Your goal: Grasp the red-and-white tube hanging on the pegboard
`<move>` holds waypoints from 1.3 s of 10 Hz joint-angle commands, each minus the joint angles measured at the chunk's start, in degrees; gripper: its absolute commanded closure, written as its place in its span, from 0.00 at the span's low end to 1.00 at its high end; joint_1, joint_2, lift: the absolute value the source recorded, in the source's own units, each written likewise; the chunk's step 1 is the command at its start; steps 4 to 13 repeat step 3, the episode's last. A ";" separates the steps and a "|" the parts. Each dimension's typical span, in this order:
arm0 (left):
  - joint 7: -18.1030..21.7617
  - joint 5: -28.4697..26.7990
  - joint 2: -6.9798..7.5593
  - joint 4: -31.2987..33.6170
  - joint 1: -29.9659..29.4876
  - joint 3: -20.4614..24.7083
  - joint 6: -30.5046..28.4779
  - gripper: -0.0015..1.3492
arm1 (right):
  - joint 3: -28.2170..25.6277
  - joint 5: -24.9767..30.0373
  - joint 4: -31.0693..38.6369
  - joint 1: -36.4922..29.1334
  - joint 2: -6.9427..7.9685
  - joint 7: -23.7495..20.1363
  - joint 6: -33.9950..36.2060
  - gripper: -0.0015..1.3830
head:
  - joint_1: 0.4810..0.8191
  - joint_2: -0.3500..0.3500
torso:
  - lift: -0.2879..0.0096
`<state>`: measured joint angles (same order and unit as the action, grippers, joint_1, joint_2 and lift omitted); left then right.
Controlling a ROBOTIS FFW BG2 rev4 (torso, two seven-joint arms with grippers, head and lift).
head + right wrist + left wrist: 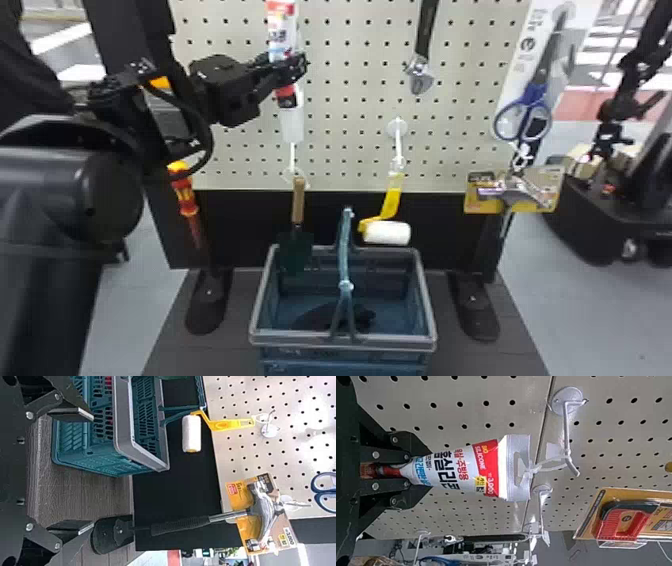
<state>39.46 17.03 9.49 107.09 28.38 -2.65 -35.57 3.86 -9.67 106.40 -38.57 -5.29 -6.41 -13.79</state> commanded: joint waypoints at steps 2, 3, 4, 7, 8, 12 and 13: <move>0.00 0.19 0.00 0.00 -0.11 0.01 0.32 0.90 | 0.00 0.00 -0.02 -0.10 -0.07 0.00 -0.01 0.24 | 0.20 0.50 | 0.63; 0.00 0.28 0.00 0.00 -0.23 0.01 0.50 0.90 | 0.00 0.00 -0.02 -0.10 -0.07 0.00 -0.01 0.24 | 0.20 0.50 | 0.63; 0.00 0.28 0.00 0.00 -0.23 0.01 0.50 0.90 | 0.00 0.00 -0.02 -0.10 -0.07 0.00 -0.01 0.24 | 0.20 0.50 | 0.63; 0.00 0.28 0.00 0.00 -0.23 0.01 0.50 0.90 | 0.00 0.00 -0.02 -0.10 -0.07 0.00 -0.01 0.24 | 0.20 0.50 | 0.63; 0.00 0.28 0.00 0.00 -0.23 0.01 0.50 0.90 | 0.00 0.00 -0.02 -0.10 -0.07 0.00 -0.01 0.24 | 0.20 0.50 | 0.63; 0.00 0.28 0.00 0.00 -0.23 0.01 0.50 0.90 | 0.00 0.00 -0.02 -0.10 -0.07 0.00 -0.01 0.24 | 0.20 0.50 | 0.63; 0.00 0.28 0.00 0.00 -0.23 0.01 0.50 0.90 | 0.00 0.00 -0.02 -0.10 -0.07 0.00 -0.01 0.24 | 0.20 0.50 | 0.63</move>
